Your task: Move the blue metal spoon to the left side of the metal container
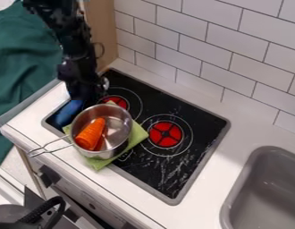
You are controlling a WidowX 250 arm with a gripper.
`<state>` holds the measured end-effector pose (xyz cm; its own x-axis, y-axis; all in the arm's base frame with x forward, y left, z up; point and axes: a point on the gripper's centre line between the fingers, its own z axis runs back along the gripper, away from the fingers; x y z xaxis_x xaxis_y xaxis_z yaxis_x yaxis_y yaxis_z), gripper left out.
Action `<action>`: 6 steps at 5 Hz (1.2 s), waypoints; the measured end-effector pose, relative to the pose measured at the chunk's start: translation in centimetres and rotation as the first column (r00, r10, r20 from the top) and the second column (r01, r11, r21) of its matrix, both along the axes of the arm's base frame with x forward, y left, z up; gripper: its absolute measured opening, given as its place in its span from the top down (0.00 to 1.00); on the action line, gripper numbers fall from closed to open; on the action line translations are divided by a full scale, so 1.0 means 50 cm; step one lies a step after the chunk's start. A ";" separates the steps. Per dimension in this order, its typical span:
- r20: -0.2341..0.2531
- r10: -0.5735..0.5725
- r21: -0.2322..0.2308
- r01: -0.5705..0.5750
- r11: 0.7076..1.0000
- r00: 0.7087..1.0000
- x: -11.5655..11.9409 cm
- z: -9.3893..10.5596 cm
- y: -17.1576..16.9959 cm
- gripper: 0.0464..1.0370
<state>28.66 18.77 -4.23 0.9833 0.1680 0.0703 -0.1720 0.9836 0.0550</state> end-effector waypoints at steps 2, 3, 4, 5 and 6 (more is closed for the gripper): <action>-0.035 0.098 0.015 -0.098 0.995 0.995 0.023 -0.016 0.001 0.65; 0.016 0.154 -0.006 -0.154 0.988 0.988 0.022 -0.007 -0.024 0.38; 0.032 0.132 -0.002 -0.132 0.991 0.991 0.004 0.016 -0.070 0.11; 0.096 0.109 0.018 -0.111 0.994 0.989 0.015 0.060 -0.077 0.02; 0.164 0.109 0.027 -0.115 0.993 0.980 0.030 0.093 -0.076 0.03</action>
